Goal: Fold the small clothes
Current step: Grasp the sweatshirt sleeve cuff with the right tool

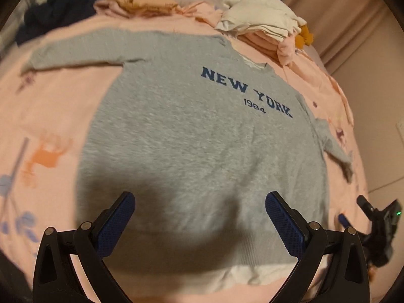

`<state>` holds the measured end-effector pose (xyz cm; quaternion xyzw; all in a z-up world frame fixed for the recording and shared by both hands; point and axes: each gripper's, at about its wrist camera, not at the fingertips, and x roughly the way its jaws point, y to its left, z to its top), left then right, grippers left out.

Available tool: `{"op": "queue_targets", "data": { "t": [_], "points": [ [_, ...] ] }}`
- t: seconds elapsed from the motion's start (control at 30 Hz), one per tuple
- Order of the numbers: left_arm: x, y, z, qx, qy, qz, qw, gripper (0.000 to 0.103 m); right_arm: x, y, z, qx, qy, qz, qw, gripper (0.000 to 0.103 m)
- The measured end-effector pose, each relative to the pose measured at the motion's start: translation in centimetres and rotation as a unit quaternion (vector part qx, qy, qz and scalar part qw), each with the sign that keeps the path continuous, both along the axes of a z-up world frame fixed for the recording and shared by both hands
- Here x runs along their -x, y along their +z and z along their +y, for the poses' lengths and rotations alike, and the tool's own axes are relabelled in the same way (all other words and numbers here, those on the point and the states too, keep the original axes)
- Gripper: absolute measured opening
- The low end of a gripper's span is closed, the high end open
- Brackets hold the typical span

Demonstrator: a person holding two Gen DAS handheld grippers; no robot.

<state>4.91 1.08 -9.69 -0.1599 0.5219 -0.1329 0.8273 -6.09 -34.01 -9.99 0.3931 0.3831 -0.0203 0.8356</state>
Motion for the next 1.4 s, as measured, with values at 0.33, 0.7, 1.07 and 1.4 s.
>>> {"op": "queue_targets", "data": {
  "t": [0.33,0.7,1.07,1.4],
  "points": [
    [-4.0,0.1,-3.0,-0.021,-0.018,-0.008,0.9996,0.102,-2.6,-1.9,-13.1,-0.142,-0.175,-0.026,0.974,0.096],
    [-7.3,-0.4,-4.5,-0.034,-0.02,-0.004,0.9992,0.102,-3.9,-2.8,-21.9,-0.17,-0.286,-0.012,0.943,0.052],
    [-7.6,0.1,-0.5,-0.03,0.017,-0.014,0.9993,0.102,-8.5,8.0,-19.7,0.105,-0.213,-0.009,0.971,0.017],
    [-7.2,0.6,5.7,-0.012,0.075,-0.02,0.9969,0.102,-19.4,14.6,-2.1,0.39,-0.004,-0.016,0.921,0.017]
  ]
}}
